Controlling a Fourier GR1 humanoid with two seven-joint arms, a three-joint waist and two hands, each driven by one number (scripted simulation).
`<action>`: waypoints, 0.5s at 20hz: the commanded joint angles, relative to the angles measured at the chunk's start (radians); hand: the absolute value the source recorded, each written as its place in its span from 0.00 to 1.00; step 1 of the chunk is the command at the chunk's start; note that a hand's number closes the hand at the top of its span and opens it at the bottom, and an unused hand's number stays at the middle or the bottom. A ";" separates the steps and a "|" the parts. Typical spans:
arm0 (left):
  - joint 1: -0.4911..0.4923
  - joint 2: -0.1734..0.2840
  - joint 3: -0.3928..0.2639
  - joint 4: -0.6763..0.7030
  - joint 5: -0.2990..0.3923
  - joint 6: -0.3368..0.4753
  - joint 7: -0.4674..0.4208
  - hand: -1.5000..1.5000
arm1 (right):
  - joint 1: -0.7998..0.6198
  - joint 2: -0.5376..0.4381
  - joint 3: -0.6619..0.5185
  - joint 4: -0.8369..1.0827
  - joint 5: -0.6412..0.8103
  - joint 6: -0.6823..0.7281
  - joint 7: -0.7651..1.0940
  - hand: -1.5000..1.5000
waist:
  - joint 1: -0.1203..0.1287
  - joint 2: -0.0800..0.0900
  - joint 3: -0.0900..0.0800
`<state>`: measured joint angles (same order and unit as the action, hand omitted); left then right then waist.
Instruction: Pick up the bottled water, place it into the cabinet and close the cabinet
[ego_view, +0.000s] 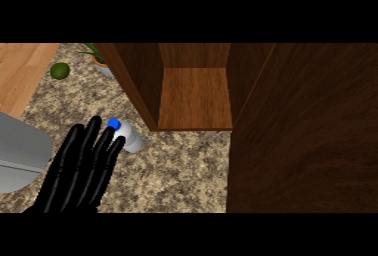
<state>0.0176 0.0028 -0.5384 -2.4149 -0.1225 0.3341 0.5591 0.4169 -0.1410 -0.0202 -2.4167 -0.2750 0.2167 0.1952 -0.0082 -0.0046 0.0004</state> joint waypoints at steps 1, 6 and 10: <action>0.055 0.013 -0.041 -0.061 -0.045 0.016 0.028 0.00 | 0.054 0.035 0.010 -0.160 -0.118 -0.018 0.059 0.00 | 0.003 -0.001 0.000; 0.044 0.007 -0.032 -0.064 -0.064 0.039 0.056 0.00 | 0.156 0.031 0.009 -0.250 -0.145 0.013 0.068 0.00 | -0.011 -0.005 0.000; 0.045 0.019 0.022 -0.043 -0.044 0.044 0.044 0.00 | 0.070 -0.007 -0.055 -0.220 -0.207 -0.004 0.123 0.00 | -0.002 0.000 -0.001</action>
<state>0.0362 0.0073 -0.5450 -2.4312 -0.1404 0.3713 0.6168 0.4398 -0.1306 -0.0286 -2.4239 -0.2940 0.2288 0.2091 -0.0108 -0.0053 -0.0001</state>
